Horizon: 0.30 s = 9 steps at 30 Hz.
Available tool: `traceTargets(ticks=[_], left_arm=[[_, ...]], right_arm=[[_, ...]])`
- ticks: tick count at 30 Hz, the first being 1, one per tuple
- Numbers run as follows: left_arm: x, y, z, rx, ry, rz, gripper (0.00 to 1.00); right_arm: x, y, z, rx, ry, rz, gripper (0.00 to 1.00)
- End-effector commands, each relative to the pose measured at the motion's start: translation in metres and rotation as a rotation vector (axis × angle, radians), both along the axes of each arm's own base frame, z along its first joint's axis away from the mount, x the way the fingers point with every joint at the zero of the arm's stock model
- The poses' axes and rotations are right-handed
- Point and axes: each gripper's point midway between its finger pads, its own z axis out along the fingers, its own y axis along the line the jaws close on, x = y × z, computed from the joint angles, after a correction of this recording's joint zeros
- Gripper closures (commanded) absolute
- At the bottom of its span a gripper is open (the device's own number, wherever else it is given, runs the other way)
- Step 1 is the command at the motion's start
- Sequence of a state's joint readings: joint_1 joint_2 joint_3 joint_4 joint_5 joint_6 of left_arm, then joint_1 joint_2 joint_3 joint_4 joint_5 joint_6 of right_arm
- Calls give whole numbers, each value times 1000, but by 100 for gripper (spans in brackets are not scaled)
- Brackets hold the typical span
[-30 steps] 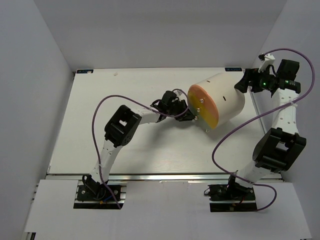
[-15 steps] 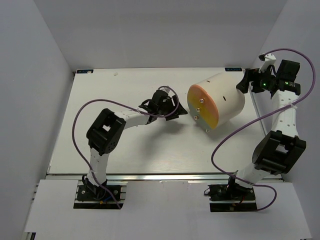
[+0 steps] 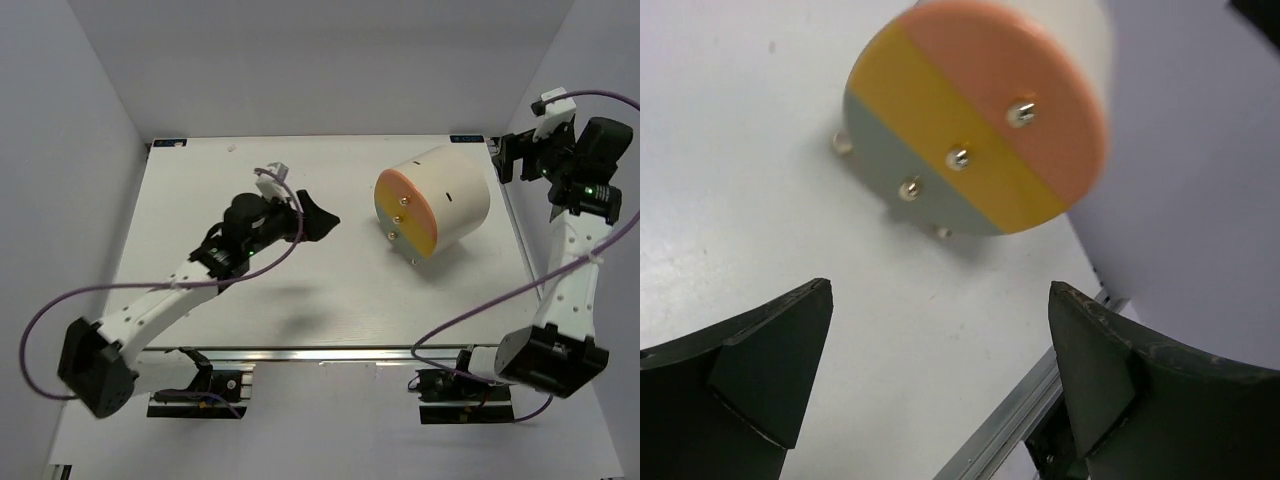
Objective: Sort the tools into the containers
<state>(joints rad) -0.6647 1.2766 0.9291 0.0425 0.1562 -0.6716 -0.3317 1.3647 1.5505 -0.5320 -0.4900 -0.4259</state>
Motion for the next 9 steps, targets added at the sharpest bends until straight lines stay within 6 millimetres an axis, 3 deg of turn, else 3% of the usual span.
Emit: traceTargets(ticks=[1,3,4,7,9], left_arm=[[-21,30,35,6,-146,24,2],[-32,41,34,1,-152,37,2],[-40,50,42,-12,-166,54,2],[-51,63,44,-32,-173,80,2],[-54,68,42,-32,-168,90,2]], right_arm=[[-35,21,40,-38,-145,54,11],[-58,35,44,0,-153,75,11],[-69,47,33,44,-80,111,11],[-86,56,15,95,58,121,11],[-91,55,9,89,58,100,11]])
